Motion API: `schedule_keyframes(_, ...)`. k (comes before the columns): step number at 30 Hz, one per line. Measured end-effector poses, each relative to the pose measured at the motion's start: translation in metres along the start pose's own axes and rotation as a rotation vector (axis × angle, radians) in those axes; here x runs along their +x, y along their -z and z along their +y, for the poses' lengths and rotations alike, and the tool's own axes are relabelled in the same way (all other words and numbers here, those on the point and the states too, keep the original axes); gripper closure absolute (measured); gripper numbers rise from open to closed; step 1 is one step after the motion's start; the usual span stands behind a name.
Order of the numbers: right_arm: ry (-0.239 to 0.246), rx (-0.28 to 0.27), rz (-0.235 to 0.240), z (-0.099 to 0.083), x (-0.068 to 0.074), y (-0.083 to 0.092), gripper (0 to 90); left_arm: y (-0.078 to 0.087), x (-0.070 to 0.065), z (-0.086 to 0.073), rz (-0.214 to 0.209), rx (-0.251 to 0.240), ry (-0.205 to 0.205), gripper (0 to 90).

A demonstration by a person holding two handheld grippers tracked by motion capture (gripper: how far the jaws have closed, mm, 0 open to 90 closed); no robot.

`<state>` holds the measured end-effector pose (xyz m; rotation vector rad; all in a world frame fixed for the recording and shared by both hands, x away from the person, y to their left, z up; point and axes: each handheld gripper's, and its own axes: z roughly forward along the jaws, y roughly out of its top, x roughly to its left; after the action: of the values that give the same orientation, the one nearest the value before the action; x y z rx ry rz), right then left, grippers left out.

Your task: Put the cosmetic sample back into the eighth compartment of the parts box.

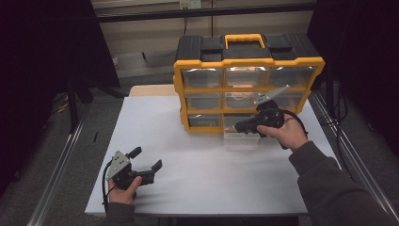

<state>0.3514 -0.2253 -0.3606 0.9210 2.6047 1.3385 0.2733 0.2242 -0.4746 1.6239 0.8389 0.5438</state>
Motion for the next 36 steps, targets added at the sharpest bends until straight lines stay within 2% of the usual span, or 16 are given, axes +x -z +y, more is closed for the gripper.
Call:
schedule_keyframes(16,-0.004,-0.007,-0.031,0.003,-0.008,0.001,81.5,-0.001,-0.001,0.0,0.001,-0.009,0.009,2.8)
schedule_keyframes(17,-0.005,-0.007,-0.029,0.003,-0.009,0.001,81.5,0.0,0.0,0.0,0.0,-0.003,0.0,2.8)
schedule_keyframes(36,-0.011,-0.009,-0.059,0.002,-0.016,0.0,81.5,0.0,0.0,0.0,0.0,-0.004,0.0,2.8)
